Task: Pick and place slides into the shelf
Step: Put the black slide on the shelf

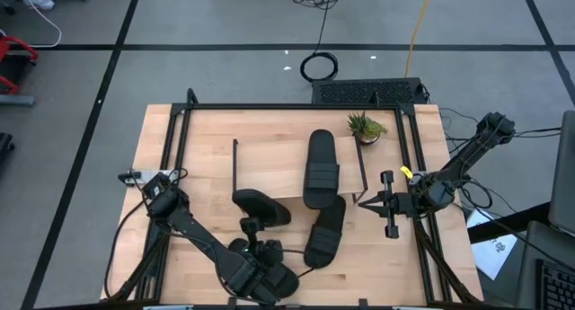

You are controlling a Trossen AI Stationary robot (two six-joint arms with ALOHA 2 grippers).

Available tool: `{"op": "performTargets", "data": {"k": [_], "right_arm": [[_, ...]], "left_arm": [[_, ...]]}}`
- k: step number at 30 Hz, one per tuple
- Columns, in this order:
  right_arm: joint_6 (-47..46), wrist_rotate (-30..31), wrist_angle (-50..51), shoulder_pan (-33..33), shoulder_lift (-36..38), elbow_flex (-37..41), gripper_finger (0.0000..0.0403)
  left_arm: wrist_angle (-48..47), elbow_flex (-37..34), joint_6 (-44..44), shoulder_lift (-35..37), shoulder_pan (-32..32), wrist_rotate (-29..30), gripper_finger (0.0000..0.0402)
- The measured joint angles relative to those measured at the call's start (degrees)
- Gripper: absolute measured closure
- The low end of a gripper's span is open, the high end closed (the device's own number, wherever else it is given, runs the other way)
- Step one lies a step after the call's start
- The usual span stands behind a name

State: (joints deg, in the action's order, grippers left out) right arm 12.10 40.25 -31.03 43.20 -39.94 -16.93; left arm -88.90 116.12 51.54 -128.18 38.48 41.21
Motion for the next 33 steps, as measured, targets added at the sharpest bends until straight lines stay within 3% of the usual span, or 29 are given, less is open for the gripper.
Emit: {"op": "performTargets", "data": {"k": [12, 15, 19, 24, 25, 33], "right_arm": [[-0.5, 0.0, 0.0, 0.0, 0.0, 0.0, 0.0403], [-0.4, 0.0, 0.0, 0.0, 0.0, 0.0, 0.0403], [-0.2, 0.0, 0.0, 0.0, 0.0, 0.0, 0.0403], [-0.2, 0.0, 0.0, 0.0, 0.0, 0.0, 0.0403], [-0.2, 0.0, 0.0, 0.0, 0.0, 0.0, 0.0403], [-0.2, 0.0, 0.0, 0.0, 0.0, 0.0, 0.0403]], "left_arm": [[4.1, -9.3, -0.1, 0.0, -3.3, -2.3, 0.0036], [6.7, -10.4, -3.1, -0.1, -4.1, -4.1, 0.0057], [8.3, -10.4, -6.8, -0.1, -4.6, -6.7, 0.0151], [8.1, -9.5, -9.5, -0.1, -4.7, -7.7, 0.0352], [7.9, -9.3, -10.2, -0.1, -4.6, -7.8, 0.0375], [-1.3, -1.4, -17.9, -0.1, -1.9, -13.3, 0.0395]]}}
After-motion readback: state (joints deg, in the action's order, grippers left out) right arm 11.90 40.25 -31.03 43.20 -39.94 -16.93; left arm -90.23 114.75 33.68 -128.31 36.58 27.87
